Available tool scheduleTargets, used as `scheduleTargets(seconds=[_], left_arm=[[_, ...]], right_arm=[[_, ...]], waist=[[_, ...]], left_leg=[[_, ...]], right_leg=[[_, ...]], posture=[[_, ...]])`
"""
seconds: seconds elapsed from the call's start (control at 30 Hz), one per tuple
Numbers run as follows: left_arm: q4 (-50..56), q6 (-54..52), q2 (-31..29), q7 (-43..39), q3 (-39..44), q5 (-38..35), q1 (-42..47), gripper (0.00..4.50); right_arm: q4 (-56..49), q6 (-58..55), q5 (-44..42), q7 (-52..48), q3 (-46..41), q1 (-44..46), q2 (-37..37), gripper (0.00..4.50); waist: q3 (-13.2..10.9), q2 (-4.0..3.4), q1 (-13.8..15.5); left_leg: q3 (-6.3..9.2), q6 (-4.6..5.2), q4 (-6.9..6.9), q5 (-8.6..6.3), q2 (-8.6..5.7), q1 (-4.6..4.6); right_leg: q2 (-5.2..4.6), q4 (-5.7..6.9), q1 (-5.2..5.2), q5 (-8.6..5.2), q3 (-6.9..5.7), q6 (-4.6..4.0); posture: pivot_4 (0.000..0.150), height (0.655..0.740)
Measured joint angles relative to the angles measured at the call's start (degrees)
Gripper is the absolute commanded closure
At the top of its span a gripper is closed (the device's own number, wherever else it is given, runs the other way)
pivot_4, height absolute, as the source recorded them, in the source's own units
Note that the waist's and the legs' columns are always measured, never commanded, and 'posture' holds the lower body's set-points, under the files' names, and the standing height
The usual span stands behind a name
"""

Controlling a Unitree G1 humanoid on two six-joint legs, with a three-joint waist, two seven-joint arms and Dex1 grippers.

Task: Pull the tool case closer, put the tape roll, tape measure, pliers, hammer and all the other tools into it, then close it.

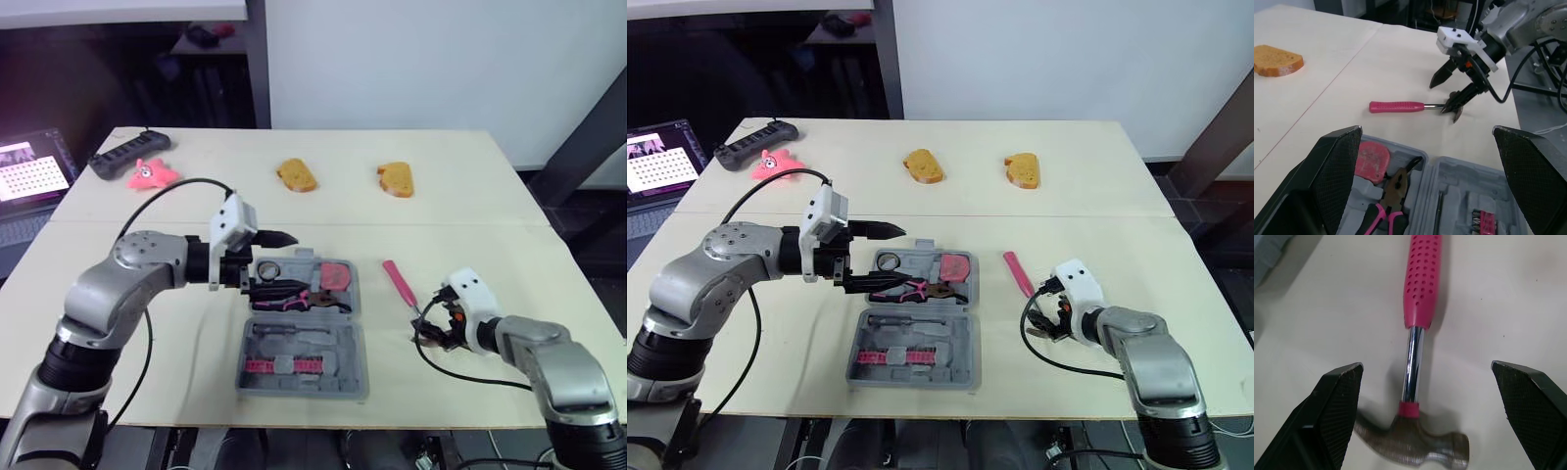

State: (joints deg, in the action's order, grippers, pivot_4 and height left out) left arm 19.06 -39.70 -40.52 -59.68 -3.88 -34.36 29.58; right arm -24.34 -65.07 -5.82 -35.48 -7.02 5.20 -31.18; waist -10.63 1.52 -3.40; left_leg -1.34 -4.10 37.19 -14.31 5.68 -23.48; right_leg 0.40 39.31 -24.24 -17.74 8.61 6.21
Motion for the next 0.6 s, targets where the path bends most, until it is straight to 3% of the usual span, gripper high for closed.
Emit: scheduleTargets(seconds=[0.1,0.33,0.37,0.6], left_arm=[[0.01,0.02,-0.02,0.02,-0.01,0.37,0.0,0.0],[0.1,-0.01,-0.1,0.11,-0.01,0.65,0.0,0.0],[0.11,-0.02,-0.11,0.13,-0.01,0.65,0.0,0.0],[0.13,-0.06,-0.67,0.15,0.0,0.64,-0.01,0.0]], right_arm=[[1.26,2.51,-0.57,1.28,0.19,-1.32,0.84,0.86],[4.79,6.83,-1.99,3.18,0.71,-1.8,1.11,4.27],[5.06,7.44,-2.11,3.3,0.87,-1.73,1.09,4.47],[7.17,11.34,-3.59,4.38,0.8,-1.8,2.15,4.47]], waist=[[0.0,0.0,0.07],[0.0,0.0,0.08],[0.01,0.02,0.06],[0.14,0.23,-0.63]], left_leg=[[-0.01,0.0,0.02,0.0,0.0,0.0],[0.0,0.0,0.02,0.0,0.0,0.0],[0.0,0.0,0.02,0.0,0.0,0.0],[0.0,0.0,0.04,0.0,0.0,0.06]], right_leg=[[0.0,0.0,0.0,0.0,0.0,0.0],[0.0,0.0,0.01,0.0,0.0,0.0],[0.0,0.0,0.01,0.0,0.0,0.0],[0.0,0.0,0.09,0.01,0.0,-0.01]], posture=[[0.15,0.715],[0.15,0.715],[0.15,0.715],[0.15,0.715]])
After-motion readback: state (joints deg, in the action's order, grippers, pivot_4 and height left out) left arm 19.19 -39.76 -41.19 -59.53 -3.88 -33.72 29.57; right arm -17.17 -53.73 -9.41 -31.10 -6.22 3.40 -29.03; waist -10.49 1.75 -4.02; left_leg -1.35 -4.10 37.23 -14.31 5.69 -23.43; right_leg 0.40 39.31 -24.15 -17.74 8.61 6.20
